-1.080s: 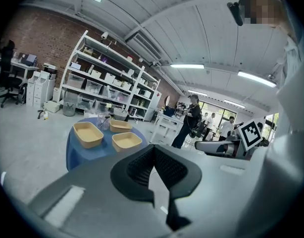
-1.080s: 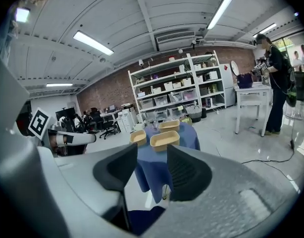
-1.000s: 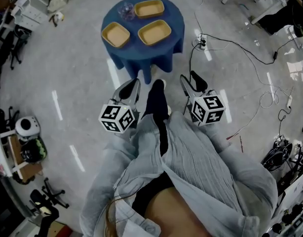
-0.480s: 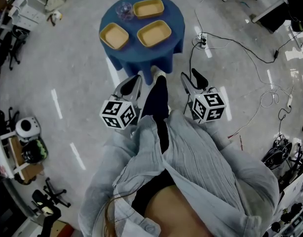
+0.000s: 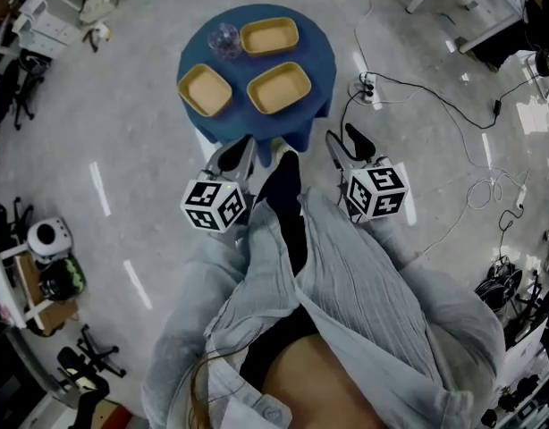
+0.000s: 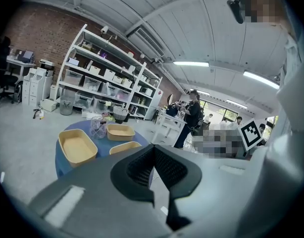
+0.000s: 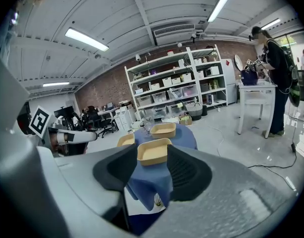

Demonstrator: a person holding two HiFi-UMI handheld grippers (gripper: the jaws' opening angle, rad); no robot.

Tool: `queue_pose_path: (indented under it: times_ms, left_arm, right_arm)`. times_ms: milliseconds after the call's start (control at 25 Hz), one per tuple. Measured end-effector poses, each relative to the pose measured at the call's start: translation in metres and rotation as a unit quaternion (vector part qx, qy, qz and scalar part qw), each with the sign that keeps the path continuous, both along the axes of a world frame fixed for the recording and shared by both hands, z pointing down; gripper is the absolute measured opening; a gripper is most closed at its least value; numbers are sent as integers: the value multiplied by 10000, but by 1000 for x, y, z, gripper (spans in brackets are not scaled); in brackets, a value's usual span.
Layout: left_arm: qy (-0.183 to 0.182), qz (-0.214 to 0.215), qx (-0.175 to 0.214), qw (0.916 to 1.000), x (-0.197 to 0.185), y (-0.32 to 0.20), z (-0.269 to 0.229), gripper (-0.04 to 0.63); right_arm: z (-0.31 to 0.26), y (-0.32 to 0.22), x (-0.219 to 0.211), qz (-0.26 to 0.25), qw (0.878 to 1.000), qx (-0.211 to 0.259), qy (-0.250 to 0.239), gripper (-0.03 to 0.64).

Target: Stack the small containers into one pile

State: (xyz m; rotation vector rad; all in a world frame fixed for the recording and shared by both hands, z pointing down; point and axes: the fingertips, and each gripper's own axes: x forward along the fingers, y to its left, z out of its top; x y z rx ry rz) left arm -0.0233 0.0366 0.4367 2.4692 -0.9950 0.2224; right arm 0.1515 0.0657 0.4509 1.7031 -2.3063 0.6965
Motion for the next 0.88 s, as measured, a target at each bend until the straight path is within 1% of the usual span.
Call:
queue_pose_path:
  times_ms: [400, 720, 880]
  left_arm:
    - [-19, -60, -69, 10000, 7, -76, -4, 14]
    - [-21, -82, -147, 9999, 11, -125, 1, 14]
    - [-58, -80, -198, 9998, 15, -143, 8, 14]
  right_arm:
    - [-5, -75, 8, -57, 9999, -96, 8, 190]
    - [-3, -119, 16, -24, 9998, -193, 104, 190]
    - [4, -137, 20, -123, 9993, -328, 127, 192]
